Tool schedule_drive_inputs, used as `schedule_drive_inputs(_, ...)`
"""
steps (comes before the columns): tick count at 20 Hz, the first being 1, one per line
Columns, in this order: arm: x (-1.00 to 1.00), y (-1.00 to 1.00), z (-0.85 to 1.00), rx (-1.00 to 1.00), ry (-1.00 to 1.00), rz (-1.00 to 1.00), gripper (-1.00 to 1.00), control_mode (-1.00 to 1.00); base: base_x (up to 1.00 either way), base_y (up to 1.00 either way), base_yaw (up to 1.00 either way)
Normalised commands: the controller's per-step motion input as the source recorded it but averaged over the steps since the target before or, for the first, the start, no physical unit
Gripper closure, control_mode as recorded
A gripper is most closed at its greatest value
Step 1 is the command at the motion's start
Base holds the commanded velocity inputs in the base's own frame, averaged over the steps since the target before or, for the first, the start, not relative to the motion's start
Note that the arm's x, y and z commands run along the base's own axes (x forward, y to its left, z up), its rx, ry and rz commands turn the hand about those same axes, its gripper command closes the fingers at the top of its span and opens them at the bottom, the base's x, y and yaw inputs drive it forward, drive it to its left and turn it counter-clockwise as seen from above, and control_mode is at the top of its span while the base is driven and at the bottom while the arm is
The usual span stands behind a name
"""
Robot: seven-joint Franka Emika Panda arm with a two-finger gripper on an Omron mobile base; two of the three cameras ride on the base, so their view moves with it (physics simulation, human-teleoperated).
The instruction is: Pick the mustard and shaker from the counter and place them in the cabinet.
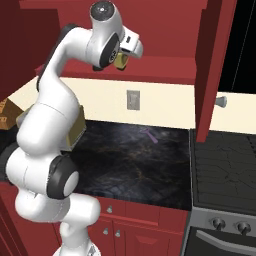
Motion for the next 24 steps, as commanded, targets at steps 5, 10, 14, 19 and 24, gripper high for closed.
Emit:
schedule_drive_inputs(5, 0.25, -0.06, -0.11, 0.0, 0.01, 0.0, 1.0, -1.0, 0.0, 0.0, 0.0)
schedule_drive_inputs(10, 0.22, -0.08, -0.15, 0.0, 0.03, 0.0, 1.0, -1.0, 0.0, 0.0, 0.0)
schedule_drive_inputs(14, 0.22, -0.05, -0.16, 0.0, 0.03, 0.0, 1.0, -1.0, 0.0, 0.0, 0.0)
schedule_drive_inputs(19, 0.21, -0.04, -0.15, 0.0, 0.01, 0.0, 1.0, -1.0, 0.0, 0.0, 0.0)
schedule_drive_inputs(24, 0.2, -0.01, -0.18, 0.0, 0.0, 0.0, 1.0, -1.0, 0.0, 0.0, 0.0)
